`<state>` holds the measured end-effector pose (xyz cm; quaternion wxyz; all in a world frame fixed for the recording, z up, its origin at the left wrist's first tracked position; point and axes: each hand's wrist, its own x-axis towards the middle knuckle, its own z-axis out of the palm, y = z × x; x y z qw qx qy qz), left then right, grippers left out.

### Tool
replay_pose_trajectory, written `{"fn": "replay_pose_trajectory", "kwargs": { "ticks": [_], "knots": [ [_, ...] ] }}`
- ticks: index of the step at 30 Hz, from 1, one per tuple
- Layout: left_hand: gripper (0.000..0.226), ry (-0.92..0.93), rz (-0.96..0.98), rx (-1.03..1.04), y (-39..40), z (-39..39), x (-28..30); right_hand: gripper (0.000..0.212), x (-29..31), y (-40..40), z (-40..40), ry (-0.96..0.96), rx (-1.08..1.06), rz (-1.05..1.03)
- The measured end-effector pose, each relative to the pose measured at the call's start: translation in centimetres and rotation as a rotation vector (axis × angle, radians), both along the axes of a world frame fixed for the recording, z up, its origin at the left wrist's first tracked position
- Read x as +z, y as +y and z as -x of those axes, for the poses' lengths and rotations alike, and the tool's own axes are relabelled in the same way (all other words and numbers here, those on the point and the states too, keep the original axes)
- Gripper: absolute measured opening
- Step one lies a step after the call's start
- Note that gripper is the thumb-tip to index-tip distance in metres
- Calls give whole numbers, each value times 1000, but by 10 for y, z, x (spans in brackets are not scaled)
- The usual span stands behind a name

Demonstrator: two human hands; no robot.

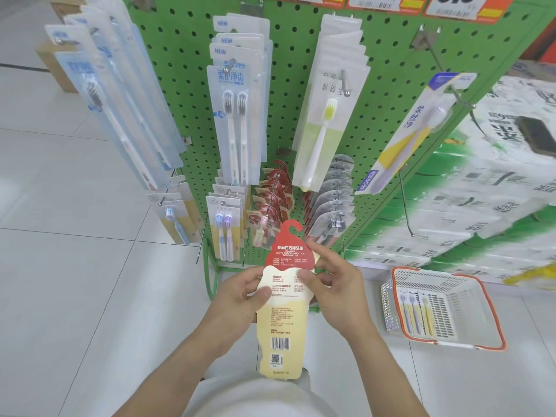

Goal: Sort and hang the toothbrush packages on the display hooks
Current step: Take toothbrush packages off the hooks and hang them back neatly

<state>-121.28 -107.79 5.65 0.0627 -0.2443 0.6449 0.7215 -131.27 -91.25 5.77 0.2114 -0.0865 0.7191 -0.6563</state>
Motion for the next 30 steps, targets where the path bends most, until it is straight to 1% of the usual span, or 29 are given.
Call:
{"fn": "replay_pose_trajectory", "kwargs": {
  "ticks": [2,5,7,8,9,11,12,13,15,17,18,21,23,27,30],
  "knots": [
    [34,0,30,-20,1,-1,-1,49,0,0,-1,-9,-18,11],
    [43,-15,84,-95,1,-6,-3,48,0,1,0,40,-87,2],
    [43,-26,90,-89,3,-9,-5,49,1,3,2,69,-69,-19],
    [43,-26,91,-70,4,-11,-5,53,1,4,2,68,-37,-26],
    [43,-22,86,-46,5,-12,-5,61,0,6,2,60,4,-39],
    [42,-12,62,7,6,-13,-5,84,-1,10,1,32,98,-103],
    [42,-5,51,33,6,-13,-4,87,-2,12,1,14,149,-138],
    [42,2,44,62,6,-13,-3,82,-2,14,0,-9,200,-162],
    [43,13,27,126,6,-13,-1,61,-2,14,-2,-50,276,-181],
    [43,22,14,169,5,-14,-1,41,-4,13,-7,-77,300,-195],
    [42,25,11,180,6,-15,-1,35,-6,13,-9,-84,294,-202],
    [42,30,0,187,8,-18,-4,29,-9,15,-15,-108,260,-190],
    [42,29,2,189,8,-20,-5,25,-8,16,-17,-125,279,-168],
    [41,14,40,217,2,-20,-7,27,-10,19,-20,-163,364,-155],
    [41,9,74,182,0,-20,-7,28,-10,19,-21,-163,374,-145]
  ]
}}
